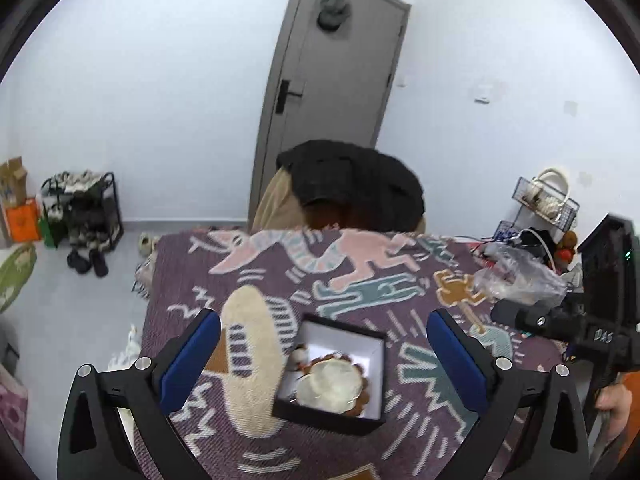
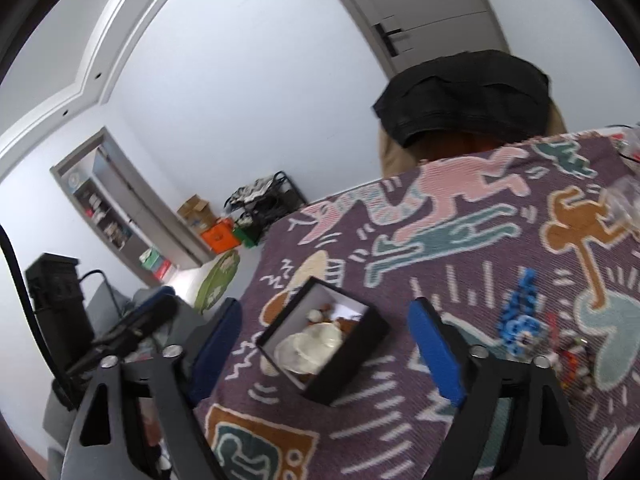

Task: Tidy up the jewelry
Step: 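Move both tools back over the remaining jewelry pile, then grasp the dark beaded bracelet with the right tool while the left tool grasps a small piece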

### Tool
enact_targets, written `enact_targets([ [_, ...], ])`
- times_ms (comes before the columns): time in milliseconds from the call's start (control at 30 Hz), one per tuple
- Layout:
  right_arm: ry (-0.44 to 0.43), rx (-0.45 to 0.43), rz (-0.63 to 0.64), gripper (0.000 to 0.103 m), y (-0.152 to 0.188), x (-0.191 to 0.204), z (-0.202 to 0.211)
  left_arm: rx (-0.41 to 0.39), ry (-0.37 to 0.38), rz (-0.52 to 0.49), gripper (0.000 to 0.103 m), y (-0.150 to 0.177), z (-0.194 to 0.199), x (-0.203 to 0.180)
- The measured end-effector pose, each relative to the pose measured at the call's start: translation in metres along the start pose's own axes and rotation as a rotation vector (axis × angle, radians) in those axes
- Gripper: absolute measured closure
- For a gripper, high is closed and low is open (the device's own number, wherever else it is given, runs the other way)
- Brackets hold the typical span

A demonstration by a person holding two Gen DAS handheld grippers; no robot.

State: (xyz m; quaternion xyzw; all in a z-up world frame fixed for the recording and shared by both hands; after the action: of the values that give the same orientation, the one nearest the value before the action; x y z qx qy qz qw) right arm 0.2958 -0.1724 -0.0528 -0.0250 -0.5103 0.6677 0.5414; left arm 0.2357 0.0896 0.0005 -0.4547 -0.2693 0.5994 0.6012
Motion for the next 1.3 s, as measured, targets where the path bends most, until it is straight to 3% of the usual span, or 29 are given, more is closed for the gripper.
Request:
enact_targets([
  [167, 0.036, -0.022, -0.039, 0.010, 0.002, -0.023, 0.026, -0.011, 0.041, -0.016, 0.000, -0.005, 0.004, -0.024],
  [367, 0.042, -0.020, -0.081, 0.009, 0.008, -0.048, 0.045, 0.022, 0.093, -0.035, 0.000, -0.002, 0.000, -0.054],
  [733, 0.093, -0.036, -0.160, 0.009, 0.026, -0.101, 0.075, 0.062, 0.111, -0.116, 0.000, 0.005, -0.010, -0.106],
  [1033, 0.134, -0.075, -0.232, 0.009, 0.035, -0.145, 0.100, 0.105, 0.143, -0.124, 0.000, 0.017, -0.030, -0.139],
  [1200, 0.137, -0.078, -0.265, 0.016, 0.041, -0.166, 0.104, 0.124, 0.160, -0.134, 0.001, 0.023, -0.043, -0.156],
  [1300, 0.130, -0.061, -0.297, 0.025, 0.046, -0.178, 0.101, 0.155, 0.177, -0.153, 0.011, 0.030, -0.055, -0.167],
])
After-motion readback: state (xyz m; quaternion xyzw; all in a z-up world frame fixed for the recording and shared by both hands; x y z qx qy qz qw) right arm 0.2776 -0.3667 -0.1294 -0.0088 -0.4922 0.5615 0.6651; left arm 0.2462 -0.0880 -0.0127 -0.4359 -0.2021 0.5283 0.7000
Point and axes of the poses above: each gripper's, at about its wrist camera, not at the fingertips, and z roughly against the way its jaws point, x to its left, y to its underside, the point moved 5 cm from there along -z, roughly the way its jaws point, and after that the axes turned 3 degrees about -x, right-handed, at the moved point
